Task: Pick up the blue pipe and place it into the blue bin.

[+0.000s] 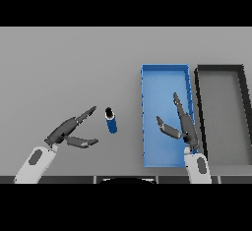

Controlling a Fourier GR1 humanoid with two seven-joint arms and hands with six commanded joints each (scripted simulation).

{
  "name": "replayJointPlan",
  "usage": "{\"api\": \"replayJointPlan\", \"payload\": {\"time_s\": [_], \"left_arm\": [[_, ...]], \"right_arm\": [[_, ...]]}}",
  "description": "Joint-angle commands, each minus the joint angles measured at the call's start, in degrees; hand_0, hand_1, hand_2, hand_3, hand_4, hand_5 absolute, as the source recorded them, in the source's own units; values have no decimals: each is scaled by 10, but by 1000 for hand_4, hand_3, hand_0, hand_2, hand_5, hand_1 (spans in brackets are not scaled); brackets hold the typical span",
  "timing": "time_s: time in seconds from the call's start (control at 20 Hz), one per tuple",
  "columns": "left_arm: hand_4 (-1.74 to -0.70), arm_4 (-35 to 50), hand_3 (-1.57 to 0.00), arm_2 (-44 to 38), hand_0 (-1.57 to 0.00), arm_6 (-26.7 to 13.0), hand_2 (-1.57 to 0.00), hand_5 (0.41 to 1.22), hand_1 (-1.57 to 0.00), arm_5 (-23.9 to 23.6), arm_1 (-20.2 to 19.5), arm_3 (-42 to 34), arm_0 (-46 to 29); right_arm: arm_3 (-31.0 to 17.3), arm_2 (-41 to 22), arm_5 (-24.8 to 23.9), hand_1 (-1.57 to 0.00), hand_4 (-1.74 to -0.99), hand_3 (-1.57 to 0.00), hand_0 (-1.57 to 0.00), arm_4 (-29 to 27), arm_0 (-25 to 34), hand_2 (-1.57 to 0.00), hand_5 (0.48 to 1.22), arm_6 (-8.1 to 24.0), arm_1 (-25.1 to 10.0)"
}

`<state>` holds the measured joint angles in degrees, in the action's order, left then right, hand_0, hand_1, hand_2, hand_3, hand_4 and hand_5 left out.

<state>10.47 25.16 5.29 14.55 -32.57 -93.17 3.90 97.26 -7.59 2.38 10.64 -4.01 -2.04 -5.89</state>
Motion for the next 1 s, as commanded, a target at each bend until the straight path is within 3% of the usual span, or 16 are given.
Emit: {"api": "replayJointPlan", "payload": {"time_s": [0.0,0.3,0.65,0.85,0.95], "left_arm": [[-1186,-7,1,7,1,0,1,466,1,-5,13,4,5],[-1195,-32,1,36,1,-18,1,467,1,-12,76,58,29],[-1131,-68,1,54,1,-5,1,462,1,-16,144,150,93],[-1215,-44,1,48,1,18,-1,533,1,-7,184,179,111],[-1267,-38,-43,46,1,26,-110,585,-40,-10,195,180,108]], "right_arm": [[-3,-4,0,1,-1223,1,1,2,-3,1,619,-2,6],[6,-6,-6,1,-1229,1,1,6,-16,1,621,1,10],[18,-2,-6,1,-1201,1,1,3,-26,1,605,-2,4],[14,2,-3,1,-1206,1,1,-4,-22,1,606,0,5],[8,8,-7,1,-1196,1,1,-3,-13,1,603,8,1]]}}
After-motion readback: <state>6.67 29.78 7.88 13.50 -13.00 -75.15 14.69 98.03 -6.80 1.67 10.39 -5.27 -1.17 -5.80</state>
